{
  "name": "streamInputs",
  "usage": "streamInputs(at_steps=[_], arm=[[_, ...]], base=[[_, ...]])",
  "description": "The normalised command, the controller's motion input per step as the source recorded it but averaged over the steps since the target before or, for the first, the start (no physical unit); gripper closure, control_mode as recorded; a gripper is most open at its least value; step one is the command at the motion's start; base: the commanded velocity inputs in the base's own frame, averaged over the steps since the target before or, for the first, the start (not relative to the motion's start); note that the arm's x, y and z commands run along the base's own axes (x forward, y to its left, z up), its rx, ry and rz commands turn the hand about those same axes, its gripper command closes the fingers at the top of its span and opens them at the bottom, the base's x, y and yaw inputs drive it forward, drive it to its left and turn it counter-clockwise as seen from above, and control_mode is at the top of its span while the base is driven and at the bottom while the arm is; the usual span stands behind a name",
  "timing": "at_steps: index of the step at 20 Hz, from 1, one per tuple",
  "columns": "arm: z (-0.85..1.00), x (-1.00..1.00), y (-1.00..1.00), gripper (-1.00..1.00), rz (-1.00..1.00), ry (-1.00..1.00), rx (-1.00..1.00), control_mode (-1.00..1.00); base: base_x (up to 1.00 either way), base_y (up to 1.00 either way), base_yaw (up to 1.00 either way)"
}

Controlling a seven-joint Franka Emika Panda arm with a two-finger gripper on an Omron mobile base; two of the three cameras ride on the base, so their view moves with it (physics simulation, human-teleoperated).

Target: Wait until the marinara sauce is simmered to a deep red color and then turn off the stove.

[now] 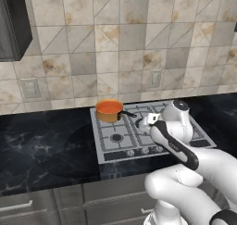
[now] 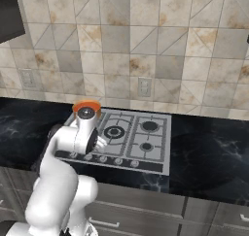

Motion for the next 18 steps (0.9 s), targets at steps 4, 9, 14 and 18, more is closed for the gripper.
streamInputs(at_steps=[4,9,14,18], arm=[[-0.10,0.36,0.06,-1.00,0.01,0.03,0.00,-1.00],[-0.22,0.08,0.25,-1.00,-0.02,0.15,0.00,-1.00],[-0.06,0.12,0.10,-1.00,-0.12,0.13,0.00,-1.00],[-0.01,0.01,0.00,-1.00,-0.09,0.06,0.02,-1.00]], base=[[0.00,0.00,0.00],[0.00,0.00,0.00],[0.00,0.00,0.00],[0.00,0.00,0.00]])
